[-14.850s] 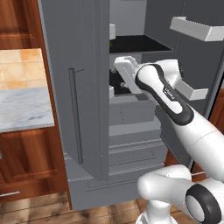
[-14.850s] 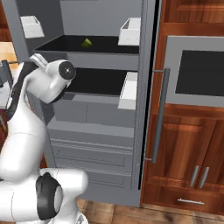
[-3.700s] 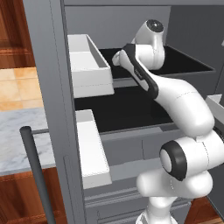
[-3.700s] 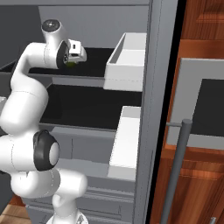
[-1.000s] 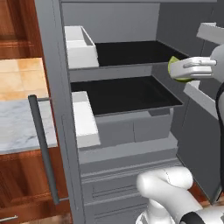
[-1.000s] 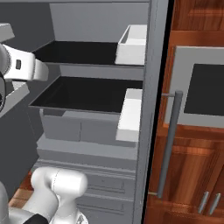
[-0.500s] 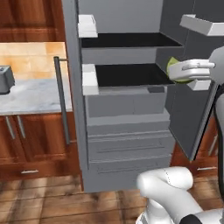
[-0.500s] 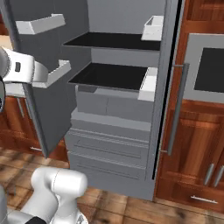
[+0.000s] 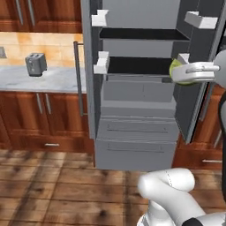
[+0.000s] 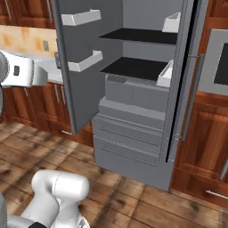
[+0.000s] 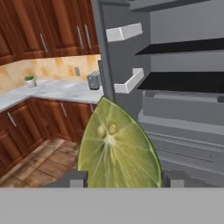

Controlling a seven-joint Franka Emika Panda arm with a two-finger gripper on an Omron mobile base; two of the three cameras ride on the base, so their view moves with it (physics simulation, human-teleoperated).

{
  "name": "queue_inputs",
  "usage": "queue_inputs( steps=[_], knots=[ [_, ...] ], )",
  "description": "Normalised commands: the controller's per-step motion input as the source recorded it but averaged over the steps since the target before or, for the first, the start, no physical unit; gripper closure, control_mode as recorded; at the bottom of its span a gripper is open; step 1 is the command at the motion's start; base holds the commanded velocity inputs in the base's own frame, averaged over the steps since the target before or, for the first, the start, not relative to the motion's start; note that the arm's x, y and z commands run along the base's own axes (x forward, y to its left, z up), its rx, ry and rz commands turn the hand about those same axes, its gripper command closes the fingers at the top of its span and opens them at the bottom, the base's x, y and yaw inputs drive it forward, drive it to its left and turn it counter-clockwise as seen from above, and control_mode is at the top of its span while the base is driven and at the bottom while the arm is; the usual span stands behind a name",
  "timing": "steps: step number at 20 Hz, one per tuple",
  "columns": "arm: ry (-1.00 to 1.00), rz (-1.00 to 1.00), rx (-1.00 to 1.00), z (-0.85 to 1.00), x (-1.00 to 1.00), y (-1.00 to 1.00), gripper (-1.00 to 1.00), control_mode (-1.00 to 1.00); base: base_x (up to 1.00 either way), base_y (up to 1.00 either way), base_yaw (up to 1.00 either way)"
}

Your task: There is a bowl on the dining counter. Grab a lemon wedge from the fridge and place it in the bowl. Then get the liquor bottle and glass cup from the cabinet and place them next to the bowl.

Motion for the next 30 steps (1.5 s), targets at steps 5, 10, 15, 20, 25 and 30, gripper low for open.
queue_inputs(
  steps=[5,10,15,20,25,30],
  knots=[
    [0.0,0.0,0.0,0.0,0.0,0.0,1.0,1.0,-0.85,-0.09,0.46],
    [0.0,0.0,0.0,0.0,0.0,0.0,1.0,1.0,-0.6,-0.29,0.5],
    [0.0,0.0,0.0,0.0,0.0,0.0,1.0,1.0,-0.12,-0.41,0.57],
    [0.0,0.0,0.0,0.0,0.0,0.0,1.0,1.0,-0.18,-0.24,0.65],
    [0.0,0.0,0.0,0.0,0.0,0.0,1.0,1.0,-0.08,-0.11,0.7],
    [0.0,0.0,0.0,0.0,0.0,0.0,1.0,1.0,-0.16,-0.2,0.65]
  ],
)
